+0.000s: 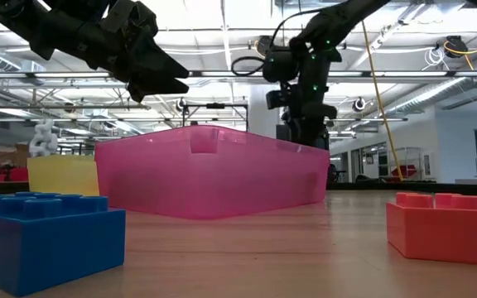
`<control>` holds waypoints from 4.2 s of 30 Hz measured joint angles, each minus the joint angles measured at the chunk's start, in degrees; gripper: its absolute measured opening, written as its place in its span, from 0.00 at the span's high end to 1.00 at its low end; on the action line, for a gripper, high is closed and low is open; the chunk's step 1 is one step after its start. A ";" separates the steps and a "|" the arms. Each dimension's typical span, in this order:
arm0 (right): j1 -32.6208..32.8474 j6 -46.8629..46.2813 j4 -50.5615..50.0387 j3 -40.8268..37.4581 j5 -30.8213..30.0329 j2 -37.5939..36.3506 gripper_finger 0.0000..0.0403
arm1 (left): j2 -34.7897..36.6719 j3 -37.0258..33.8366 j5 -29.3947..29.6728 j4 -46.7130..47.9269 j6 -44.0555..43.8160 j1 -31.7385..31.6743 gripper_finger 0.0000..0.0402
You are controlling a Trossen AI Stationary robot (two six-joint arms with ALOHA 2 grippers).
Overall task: Sort & place blocks by color
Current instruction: Put the blue game piece into the orange bin, then put the orange game piece into the yellow bin
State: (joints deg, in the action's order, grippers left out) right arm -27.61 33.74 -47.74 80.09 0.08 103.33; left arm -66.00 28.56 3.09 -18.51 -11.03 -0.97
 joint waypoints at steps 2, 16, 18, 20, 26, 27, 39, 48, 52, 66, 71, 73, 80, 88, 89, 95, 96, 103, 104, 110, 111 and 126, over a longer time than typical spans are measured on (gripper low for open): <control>-0.07 3.24 -0.32 -1.92 -0.04 0.15 0.51 | 0.00 -0.01 0.00 0.00 -0.02 0.00 0.48; 0.19 4.48 16.42 -13.29 -4.35 0.25 0.37 | 0.00 -0.01 0.00 -0.06 0.00 0.00 0.48; 0.07 4.25 16.34 -13.29 -3.08 0.75 0.38 | 0.00 -0.01 0.00 -0.06 0.02 0.00 0.48; -0.07 2.72 14.79 -13.29 -1.80 1.59 0.40 | 0.00 -0.01 0.00 -0.06 0.02 0.00 0.48; -0.04 -0.76 12.95 -13.03 -0.78 2.47 0.48 | 0.00 -0.01 0.00 -0.06 0.37 0.00 0.48; 0.04 -1.51 12.96 -13.03 -0.78 2.32 0.50 | 0.00 -0.01 0.00 -0.06 0.37 0.00 0.48; 0.55 -9.87 3.88 -13.35 0.24 -4.06 0.74 | 0.01 -0.01 0.01 -0.01 0.35 0.00 0.48; 7.24 -21.48 -4.40 -13.35 -0.11 -19.32 0.74 | 0.01 -0.01 0.01 -0.59 0.30 0.00 0.48; 13.40 -30.81 -7.70 -13.29 -0.09 -26.42 0.74 | 0.00 -0.01 0.02 -1.63 0.22 0.00 0.48; 39.40 -61.02 -22.63 -13.29 -2.52 -29.34 0.74 | 0.04 -0.01 -2.97 -16.01 -0.04 0.33 0.48; 48.00 -75.53 -24.07 -13.29 2.56 -30.69 0.74 | 0.04 0.05 -5.45 -21.61 0.26 2.05 0.48; 51.84 -81.52 -24.24 -13.29 4.86 -31.14 0.74 | 0.04 0.88 -6.23 -22.03 0.88 3.16 0.48; 63.75 -99.58 -24.56 -13.22 7.70 -31.28 0.74 | 0.07 3.99 -6.29 -19.79 4.98 6.82 0.48; 74.26 -113.42 -22.86 -13.22 7.61 -29.07 0.74 | 0.07 6.49 -6.24 -11.74 8.58 8.59 0.48; 75.10 -113.91 -22.42 -13.22 7.51 -28.41 0.74 | 0.07 6.94 -6.18 -9.76 9.00 8.76 0.48; 78.34 -114.95 -21.74 -13.22 2.80 -24.97 0.70 | 0.03 12.34 0.84 5.35 9.74 11.88 0.48; 78.45 -114.95 -21.81 -13.22 2.67 -24.53 0.65 | 0.01 13.58 2.21 8.23 9.73 12.79 0.48; 80.09 -116.33 -21.40 -13.24 2.90 -23.61 0.30 | 0.01 20.33 4.60 20.89 6.47 19.79 0.48; 80.54 -116.88 -21.33 -13.24 2.91 -23.61 0.27 | 0.00 20.56 5.31 21.08 5.74 20.85 0.48; 82.69 -117.23 -22.77 -13.22 -0.29 -23.61 0.25 | 0.00 20.65 9.80 24.80 0.89 25.86 0.48; 82.83 -117.11 -23.48 -13.23 -0.52 -23.61 0.26 | -0.02 20.65 10.48 26.19 -0.44 26.41 0.48; 82.71 -109.58 -27.02 -13.24 -10.62 -24.38 0.26 | -16.70 33.69 10.90 49.25 -10.63 34.62 0.48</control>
State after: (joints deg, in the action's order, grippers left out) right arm 55.10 -75.84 -74.75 66.85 -10.54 78.95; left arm -82.69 62.26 13.99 30.75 -21.65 33.64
